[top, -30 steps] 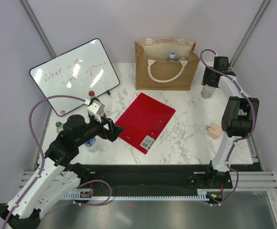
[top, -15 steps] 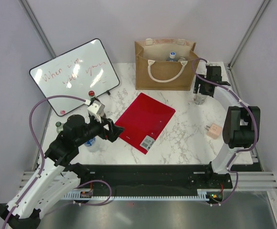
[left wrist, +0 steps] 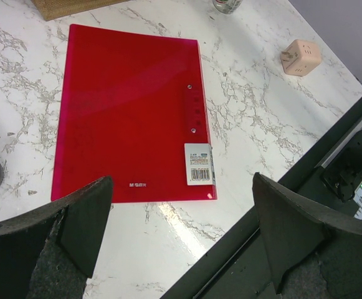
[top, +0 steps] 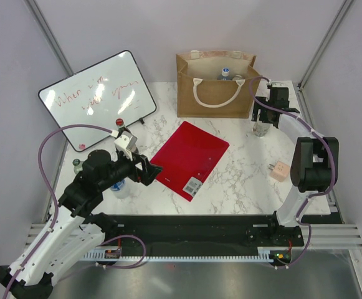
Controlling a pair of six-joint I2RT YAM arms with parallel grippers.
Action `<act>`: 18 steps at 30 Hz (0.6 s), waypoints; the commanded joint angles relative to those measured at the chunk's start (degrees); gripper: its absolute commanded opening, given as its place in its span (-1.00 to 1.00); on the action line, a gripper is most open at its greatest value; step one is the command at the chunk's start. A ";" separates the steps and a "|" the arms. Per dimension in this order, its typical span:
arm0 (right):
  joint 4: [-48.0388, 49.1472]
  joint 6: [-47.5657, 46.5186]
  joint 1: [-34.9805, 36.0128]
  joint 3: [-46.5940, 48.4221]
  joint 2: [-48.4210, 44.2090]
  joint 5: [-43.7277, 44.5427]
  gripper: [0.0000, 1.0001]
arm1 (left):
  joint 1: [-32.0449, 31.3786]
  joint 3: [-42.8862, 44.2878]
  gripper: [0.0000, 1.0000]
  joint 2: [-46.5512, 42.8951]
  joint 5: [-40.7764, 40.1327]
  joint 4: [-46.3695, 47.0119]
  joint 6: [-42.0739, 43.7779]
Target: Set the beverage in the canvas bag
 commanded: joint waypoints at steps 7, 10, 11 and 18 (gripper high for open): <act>3.17 -1.43 -0.17 -1.24 0.87 2.01 0.55 | -0.33 0.21 1.00 -0.22 -0.06 1.20 0.71; 2.91 -1.70 -0.08 -0.98 0.43 1.57 0.28 | -0.33 0.21 1.00 -0.31 -0.06 1.20 0.71; 2.56 -1.78 -0.08 -0.80 -0.01 1.83 0.16 | -0.33 0.30 1.00 -0.23 -0.14 1.11 0.71; -5.16 -0.82 0.71 4.28 -3.87 6.40 -0.87 | -0.33 0.12 1.00 -0.14 0.03 1.20 0.62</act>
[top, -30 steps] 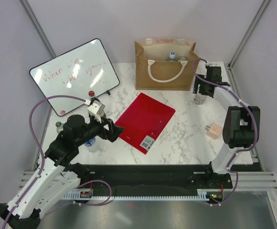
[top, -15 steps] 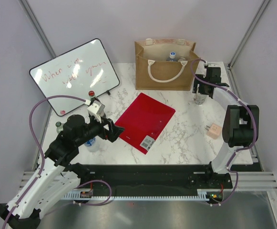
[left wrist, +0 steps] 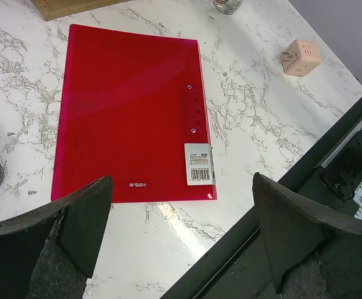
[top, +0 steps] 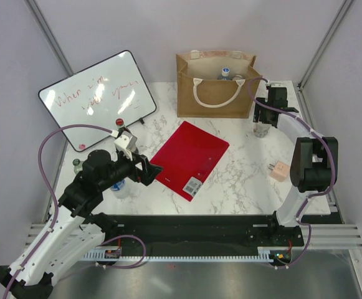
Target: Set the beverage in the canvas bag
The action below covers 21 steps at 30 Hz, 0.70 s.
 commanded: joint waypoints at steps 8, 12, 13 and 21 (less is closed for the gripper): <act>-21.32 1.00 1.95 22.75 -8.36 6.04 -1.00 | -0.31 0.21 1.00 -0.38 0.29 1.20 0.62; -28.81 0.91 4.15 34.37 -8.71 8.14 -1.00 | -0.31 0.30 1.00 -0.47 0.30 1.20 0.62; -29.95 0.65 5.38 36.66 -8.71 8.68 -1.00 | -0.40 0.30 1.00 -0.47 0.38 1.11 0.62; -31.73 -0.23 10.66 56.45 -6.25 7.37 -1.00 | -0.31 0.30 1.00 -1.08 0.03 1.20 0.53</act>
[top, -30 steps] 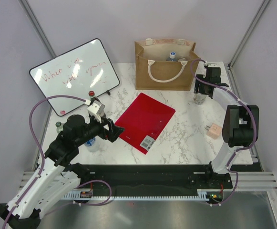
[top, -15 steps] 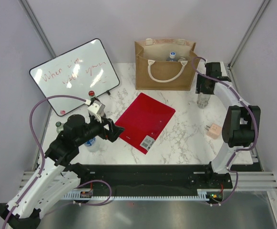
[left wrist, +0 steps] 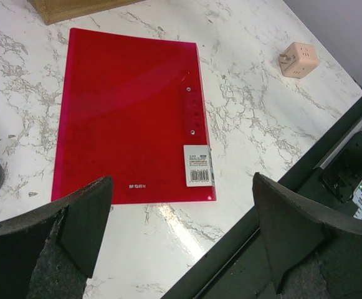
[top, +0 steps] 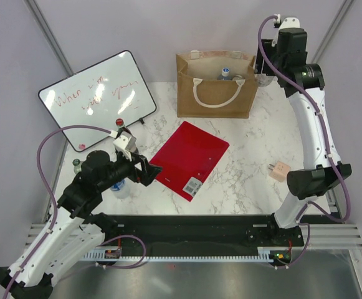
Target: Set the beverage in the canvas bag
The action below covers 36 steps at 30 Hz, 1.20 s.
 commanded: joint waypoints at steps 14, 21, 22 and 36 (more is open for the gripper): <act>27.66 -4.87 3.11 14.12 12.55 -9.03 -1.00 | -0.31 0.12 1.00 -0.91 0.45 1.22 0.62; 30.03 -1.53 3.20 12.83 17.39 -11.75 -1.00 | -0.31 0.04 1.00 -1.00 0.01 1.22 0.62; 30.21 -1.26 3.20 10.47 17.40 -12.19 -1.00 | -0.31 0.03 1.00 -1.00 0.10 1.22 0.62; 28.89 -1.17 4.34 1.13 15.11 -18.00 -1.00 | -0.31 -0.05 1.00 -0.21 -0.25 1.22 0.71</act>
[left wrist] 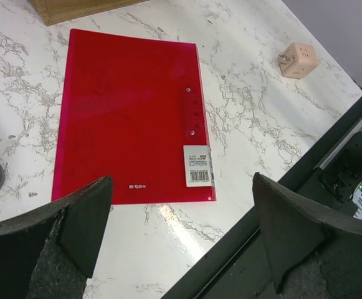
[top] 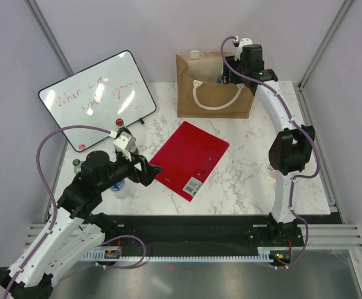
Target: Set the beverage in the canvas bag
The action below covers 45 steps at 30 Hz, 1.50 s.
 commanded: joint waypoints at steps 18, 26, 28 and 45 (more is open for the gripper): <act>3.71 -1.05 1.94 2.39 -0.71 -2.50 -1.00 | -0.31 0.12 1.00 0.14 -0.96 0.93 0.79; 2.47 -1.49 2.91 2.75 2.28 -1.36 -1.00 | -0.31 0.21 1.00 0.32 -1.31 0.85 0.79; 2.30 -0.70 3.00 2.66 3.15 -1.27 -1.00 | -0.31 0.12 1.00 0.41 -1.22 0.93 0.79; 1.95 0.53 4.23 -1.56 6.41 4.62 -0.50 | -0.31 0.12 1.00 0.67 -1.31 0.84 0.88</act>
